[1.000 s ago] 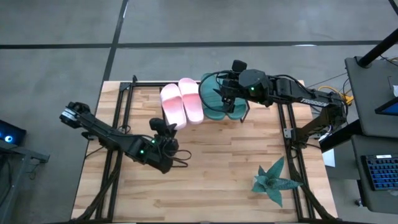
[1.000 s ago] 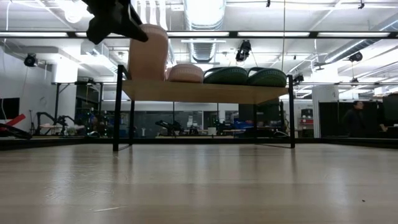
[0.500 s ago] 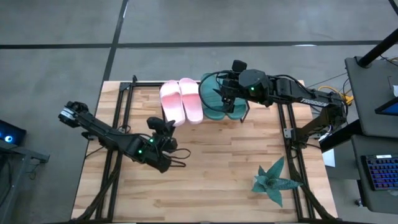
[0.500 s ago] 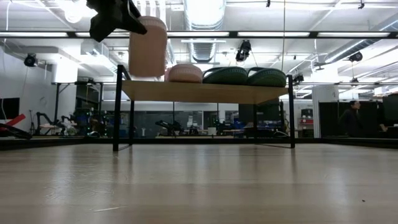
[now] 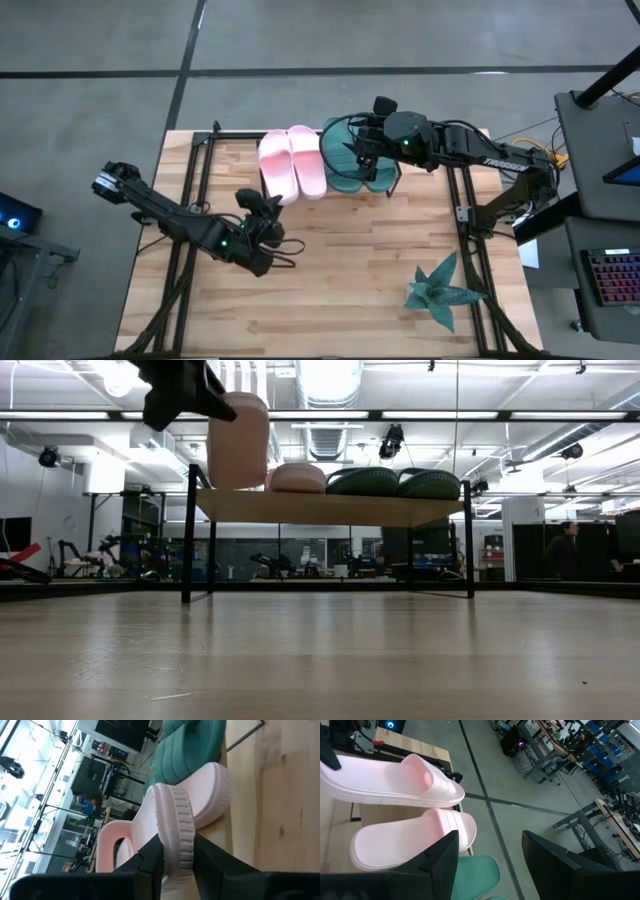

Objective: Pick and place slides into the shelf
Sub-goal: Adjust the slippers on the shelf

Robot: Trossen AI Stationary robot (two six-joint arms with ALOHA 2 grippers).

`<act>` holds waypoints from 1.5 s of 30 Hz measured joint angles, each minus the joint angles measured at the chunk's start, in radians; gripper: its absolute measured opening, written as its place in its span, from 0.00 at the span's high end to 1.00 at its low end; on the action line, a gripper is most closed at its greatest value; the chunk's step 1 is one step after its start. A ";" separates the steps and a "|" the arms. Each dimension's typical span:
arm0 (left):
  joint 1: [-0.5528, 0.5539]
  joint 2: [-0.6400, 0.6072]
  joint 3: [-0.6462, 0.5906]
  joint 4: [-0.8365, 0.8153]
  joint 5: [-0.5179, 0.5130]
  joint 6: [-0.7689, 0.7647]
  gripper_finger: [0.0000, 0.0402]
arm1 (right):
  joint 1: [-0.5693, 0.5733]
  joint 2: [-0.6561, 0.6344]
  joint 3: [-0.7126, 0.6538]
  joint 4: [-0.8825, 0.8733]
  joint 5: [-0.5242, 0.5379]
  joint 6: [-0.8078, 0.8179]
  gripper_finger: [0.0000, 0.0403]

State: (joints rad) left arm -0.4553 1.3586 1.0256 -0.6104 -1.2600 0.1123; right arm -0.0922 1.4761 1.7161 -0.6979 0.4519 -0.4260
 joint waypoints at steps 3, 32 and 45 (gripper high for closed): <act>0.000 0.000 -0.027 0.017 0.000 0.000 0.84 | 0.000 0.000 0.000 0.000 0.000 0.000 0.48; -0.019 -0.028 -0.093 0.359 0.076 0.318 0.84 | 0.000 0.000 0.000 0.000 0.000 0.006 0.48; -0.066 -0.083 -0.056 0.368 0.041 0.418 0.84 | 0.000 0.000 0.000 0.000 0.000 0.003 0.48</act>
State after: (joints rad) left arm -0.5210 1.2754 0.9691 -0.2428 -1.2185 0.5303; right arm -0.0923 1.4763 1.7161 -0.6979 0.4522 -0.4229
